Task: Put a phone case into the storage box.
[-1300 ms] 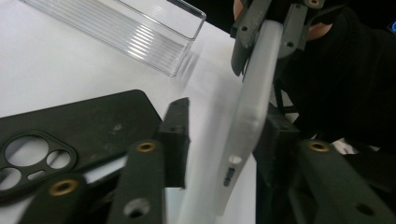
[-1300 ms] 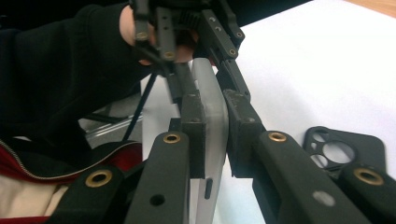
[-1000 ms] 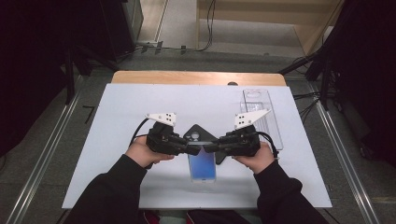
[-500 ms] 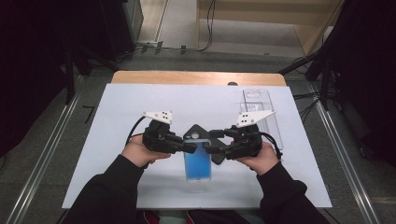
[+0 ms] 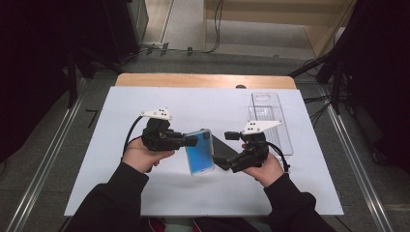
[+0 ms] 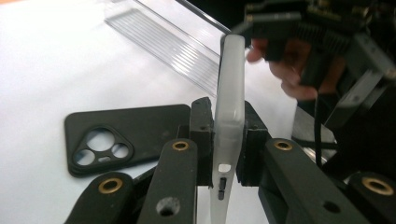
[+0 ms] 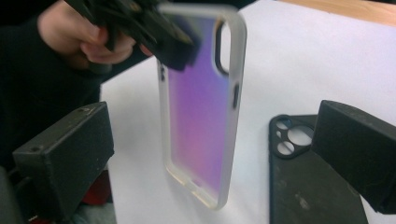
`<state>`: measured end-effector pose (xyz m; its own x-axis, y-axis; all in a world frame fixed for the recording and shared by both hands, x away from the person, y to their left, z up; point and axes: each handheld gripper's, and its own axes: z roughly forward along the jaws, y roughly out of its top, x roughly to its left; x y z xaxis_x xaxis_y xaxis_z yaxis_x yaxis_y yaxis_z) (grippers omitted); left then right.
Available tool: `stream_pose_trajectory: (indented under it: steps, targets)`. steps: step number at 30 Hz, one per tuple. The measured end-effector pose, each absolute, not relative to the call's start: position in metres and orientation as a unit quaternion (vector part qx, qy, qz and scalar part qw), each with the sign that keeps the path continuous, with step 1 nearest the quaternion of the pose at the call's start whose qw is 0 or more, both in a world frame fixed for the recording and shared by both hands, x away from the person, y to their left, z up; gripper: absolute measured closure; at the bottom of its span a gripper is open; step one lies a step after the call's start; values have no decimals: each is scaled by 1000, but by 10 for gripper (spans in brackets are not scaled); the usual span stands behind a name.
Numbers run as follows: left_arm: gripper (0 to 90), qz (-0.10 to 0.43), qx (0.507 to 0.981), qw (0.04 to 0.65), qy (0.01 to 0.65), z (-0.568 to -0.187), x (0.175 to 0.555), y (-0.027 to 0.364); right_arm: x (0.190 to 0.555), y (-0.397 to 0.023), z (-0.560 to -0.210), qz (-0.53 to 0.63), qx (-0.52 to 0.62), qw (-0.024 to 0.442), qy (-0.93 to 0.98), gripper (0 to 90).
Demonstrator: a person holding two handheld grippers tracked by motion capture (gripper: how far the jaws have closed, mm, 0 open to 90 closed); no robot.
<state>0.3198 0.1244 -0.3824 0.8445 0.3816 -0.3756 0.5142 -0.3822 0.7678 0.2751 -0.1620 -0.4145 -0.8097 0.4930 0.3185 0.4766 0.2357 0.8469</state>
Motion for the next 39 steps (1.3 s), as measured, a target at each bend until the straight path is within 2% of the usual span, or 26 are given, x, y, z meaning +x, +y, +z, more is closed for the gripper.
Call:
stream_pose_trajectory:
  steps: [7, 13, 16, 27, 39]
  targets:
    - [804, -41, 814, 487, 315, -377, 318, 126, 271, -153, -417, 524, 351, 25, 776, 0]
    - [804, -39, 802, 485, 347, -376, 319, 127, 267, -147, -418, 526, 381, 40, 759, 0]
    - [804, -32, 797, 475, 371, -375, 318, 125, 262, -137, -417, 520, 394, 77, 754, 0]
    - [805, -33, 796, 458, 396, -376, 312, 112, 258, -114, -423, 495, 416, 98, 756, 0]
    - [804, -39, 800, 452, 393, -384, 304, 93, 258, -103, -429, 474, 433, 123, 757, 0]
